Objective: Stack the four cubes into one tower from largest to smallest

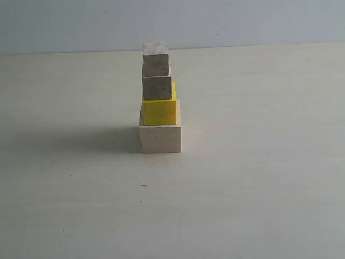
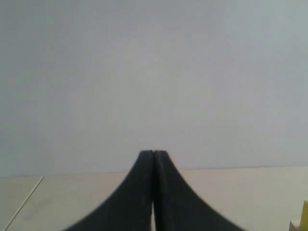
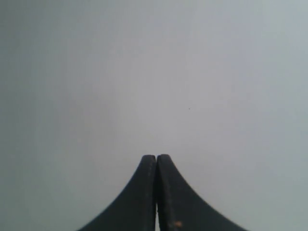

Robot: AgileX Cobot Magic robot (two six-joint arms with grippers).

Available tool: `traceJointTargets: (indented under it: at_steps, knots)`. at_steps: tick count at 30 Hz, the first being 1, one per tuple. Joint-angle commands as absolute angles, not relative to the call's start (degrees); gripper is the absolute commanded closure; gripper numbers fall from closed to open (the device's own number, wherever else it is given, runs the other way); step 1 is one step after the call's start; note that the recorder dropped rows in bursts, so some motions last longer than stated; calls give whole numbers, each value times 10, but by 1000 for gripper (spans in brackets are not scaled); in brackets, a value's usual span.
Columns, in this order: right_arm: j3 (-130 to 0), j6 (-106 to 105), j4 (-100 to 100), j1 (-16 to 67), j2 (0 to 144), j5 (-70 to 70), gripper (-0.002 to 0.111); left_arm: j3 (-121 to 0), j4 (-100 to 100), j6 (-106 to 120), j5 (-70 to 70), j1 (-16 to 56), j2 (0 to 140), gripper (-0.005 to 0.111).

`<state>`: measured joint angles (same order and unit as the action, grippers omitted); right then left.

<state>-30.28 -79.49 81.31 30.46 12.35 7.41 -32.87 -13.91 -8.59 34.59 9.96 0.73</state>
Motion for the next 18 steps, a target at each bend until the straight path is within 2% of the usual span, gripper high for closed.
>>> traceJointTargets:
  at_steps: [1,12,18]
  knots:
    - [-301,-795,831,304,120,73,108,-321,-135,-94,397,97,0,107]
    - [-290,-795,839,304,120,73,108,-280,-90,-94,346,97,0,107]
    - [-290,-795,839,304,120,73,108,-225,-104,-89,272,97,0,107]
